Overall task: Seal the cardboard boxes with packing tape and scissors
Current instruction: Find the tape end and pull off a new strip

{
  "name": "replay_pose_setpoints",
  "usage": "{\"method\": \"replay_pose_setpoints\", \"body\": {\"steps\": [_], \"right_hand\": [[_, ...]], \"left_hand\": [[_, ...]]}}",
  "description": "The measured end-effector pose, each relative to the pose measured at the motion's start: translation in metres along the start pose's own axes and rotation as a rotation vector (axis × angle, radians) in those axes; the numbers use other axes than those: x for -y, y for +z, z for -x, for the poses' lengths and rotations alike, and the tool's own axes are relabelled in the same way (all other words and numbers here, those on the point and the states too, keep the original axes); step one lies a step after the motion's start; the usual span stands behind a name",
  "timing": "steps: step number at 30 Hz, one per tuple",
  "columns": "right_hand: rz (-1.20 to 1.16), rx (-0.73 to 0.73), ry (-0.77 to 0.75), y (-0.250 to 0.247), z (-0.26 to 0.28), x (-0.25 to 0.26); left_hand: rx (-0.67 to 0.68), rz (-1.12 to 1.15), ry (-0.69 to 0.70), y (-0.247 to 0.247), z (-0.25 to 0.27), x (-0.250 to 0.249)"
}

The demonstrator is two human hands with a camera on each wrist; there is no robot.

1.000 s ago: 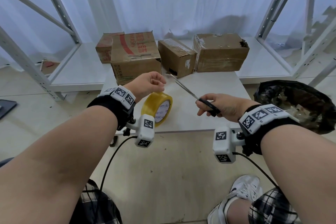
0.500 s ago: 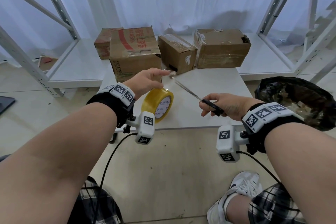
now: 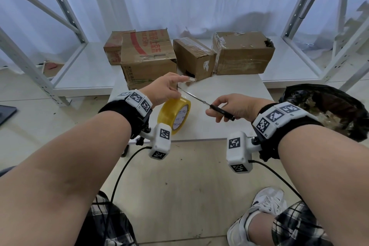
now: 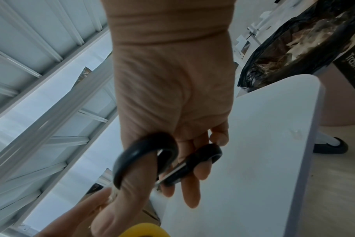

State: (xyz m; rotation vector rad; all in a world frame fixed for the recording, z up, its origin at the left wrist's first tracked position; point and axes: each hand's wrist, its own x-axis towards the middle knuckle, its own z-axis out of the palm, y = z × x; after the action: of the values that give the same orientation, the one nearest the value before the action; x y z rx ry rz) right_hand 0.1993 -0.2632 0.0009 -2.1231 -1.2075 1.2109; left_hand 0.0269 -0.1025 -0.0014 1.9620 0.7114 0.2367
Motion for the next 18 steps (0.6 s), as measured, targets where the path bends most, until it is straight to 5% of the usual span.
{"method": "replay_pose_setpoints", "body": {"steps": [18], "right_hand": [[0.124,-0.047,-0.024,-0.006,-0.002,0.016]], "left_hand": [[-0.006,-0.058,0.001,0.002,-0.002,-0.002]]}}
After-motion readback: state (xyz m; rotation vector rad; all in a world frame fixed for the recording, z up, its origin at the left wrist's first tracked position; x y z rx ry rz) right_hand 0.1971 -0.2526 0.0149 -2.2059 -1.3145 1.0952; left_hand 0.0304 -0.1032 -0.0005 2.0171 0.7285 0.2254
